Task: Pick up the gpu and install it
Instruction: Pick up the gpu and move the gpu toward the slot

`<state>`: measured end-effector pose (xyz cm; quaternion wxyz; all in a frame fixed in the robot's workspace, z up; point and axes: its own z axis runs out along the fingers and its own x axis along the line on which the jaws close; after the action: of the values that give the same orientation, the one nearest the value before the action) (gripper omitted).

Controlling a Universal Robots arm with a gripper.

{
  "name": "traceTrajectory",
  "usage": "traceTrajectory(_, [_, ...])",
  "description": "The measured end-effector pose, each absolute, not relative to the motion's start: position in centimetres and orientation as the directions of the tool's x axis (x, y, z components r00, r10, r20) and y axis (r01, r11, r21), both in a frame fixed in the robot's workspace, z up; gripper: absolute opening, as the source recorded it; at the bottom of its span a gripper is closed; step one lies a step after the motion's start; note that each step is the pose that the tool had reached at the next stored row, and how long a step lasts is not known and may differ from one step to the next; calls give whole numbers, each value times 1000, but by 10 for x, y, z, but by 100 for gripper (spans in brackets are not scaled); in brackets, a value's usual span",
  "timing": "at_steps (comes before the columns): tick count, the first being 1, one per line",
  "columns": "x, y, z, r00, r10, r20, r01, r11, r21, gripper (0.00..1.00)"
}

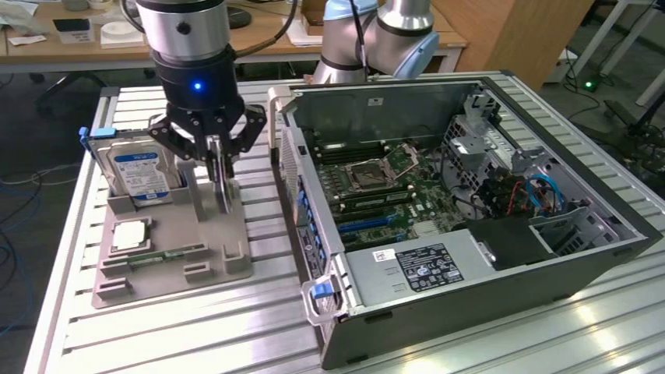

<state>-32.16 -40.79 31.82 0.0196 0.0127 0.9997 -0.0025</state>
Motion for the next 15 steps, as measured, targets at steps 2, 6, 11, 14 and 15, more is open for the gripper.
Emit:
traceTrajectory(2, [-322,-408,321,-999,25,-39,26,1000,-5,28])
traceTrajectory(6, [-322,-408,326,-999,25,-39,26,1000,-5,28])
traceTrajectory(11, [-322,-408,332,-999,25,-39,25,1000,-5,28])
traceTrajectory(14, [-322,-408,336,-999,25,-39,26,1000,-5,28])
traceTrajectory(15, [-322,-408,337,-999,25,-39,26,1000,-5,28])
